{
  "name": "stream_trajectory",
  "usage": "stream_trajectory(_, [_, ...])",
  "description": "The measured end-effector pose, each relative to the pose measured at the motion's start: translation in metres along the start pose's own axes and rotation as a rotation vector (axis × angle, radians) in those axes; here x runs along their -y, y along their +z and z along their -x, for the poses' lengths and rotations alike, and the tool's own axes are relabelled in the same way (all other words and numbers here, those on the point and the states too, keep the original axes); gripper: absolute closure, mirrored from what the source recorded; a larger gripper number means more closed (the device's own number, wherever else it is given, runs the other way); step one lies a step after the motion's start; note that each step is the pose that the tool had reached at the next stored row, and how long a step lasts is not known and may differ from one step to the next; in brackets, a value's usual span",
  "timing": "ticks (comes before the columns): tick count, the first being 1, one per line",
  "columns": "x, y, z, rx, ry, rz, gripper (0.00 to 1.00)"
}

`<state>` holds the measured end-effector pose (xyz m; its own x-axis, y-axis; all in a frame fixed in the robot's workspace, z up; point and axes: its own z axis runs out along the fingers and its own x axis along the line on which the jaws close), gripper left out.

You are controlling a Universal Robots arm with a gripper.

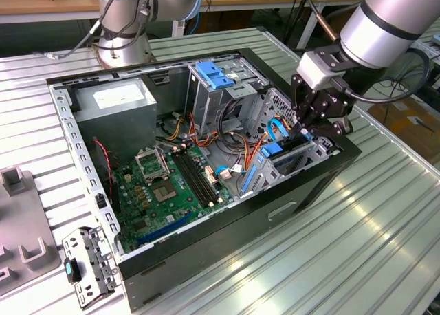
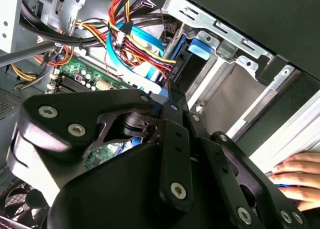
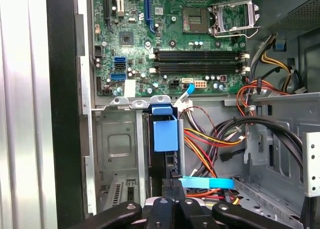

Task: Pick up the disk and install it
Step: 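Insert the second disk wire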

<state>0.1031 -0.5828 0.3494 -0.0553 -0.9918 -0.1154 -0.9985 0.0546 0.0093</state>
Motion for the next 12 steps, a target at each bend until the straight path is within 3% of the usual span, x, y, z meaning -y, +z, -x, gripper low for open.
stream_trajectory(9, [0.0000,0.0043,-0.0003,-0.0002,0.000,0.0000,0.89])
stream_trajectory(12, [-0.0001,-0.0012,0.0006,0.0000,0.000,0.0000,0.89])
